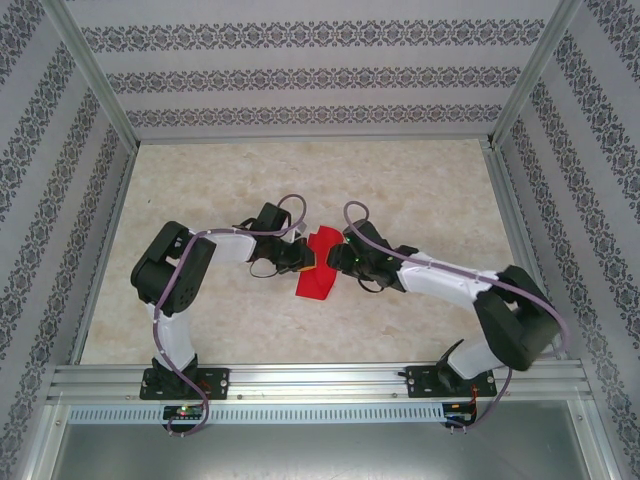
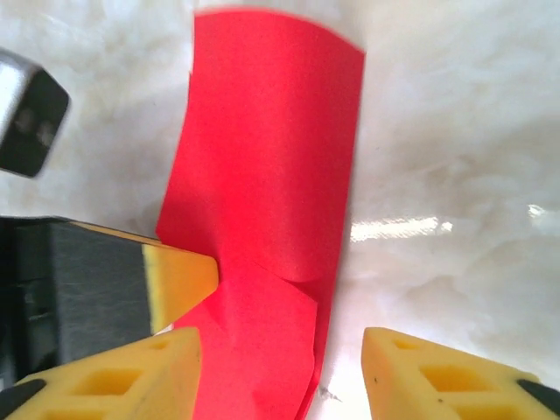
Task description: Fold a paper plane with a square sheet of paper (pick it up from the middle)
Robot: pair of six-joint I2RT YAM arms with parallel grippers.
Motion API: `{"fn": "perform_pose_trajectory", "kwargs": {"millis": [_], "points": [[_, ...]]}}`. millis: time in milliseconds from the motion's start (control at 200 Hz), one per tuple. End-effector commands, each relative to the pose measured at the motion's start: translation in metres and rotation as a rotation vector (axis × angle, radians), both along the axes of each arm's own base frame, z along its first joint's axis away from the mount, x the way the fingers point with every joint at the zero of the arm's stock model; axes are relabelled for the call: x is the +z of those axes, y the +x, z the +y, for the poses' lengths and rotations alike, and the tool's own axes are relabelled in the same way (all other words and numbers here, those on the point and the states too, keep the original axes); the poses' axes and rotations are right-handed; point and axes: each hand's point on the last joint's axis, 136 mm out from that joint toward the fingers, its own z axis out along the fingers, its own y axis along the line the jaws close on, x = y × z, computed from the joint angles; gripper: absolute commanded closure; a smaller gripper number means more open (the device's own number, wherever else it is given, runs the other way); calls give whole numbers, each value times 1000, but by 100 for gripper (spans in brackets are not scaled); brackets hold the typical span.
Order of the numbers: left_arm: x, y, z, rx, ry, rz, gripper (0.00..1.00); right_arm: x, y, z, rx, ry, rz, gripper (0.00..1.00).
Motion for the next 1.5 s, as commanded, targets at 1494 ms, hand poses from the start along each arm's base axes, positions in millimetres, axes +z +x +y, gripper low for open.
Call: {"fn": "perform_pose_trajectory", "kwargs": {"millis": [1494], "points": [[16, 46, -18, -364, 1183, -679, 97, 65, -9, -189, -470, -186, -143, 2]]}}
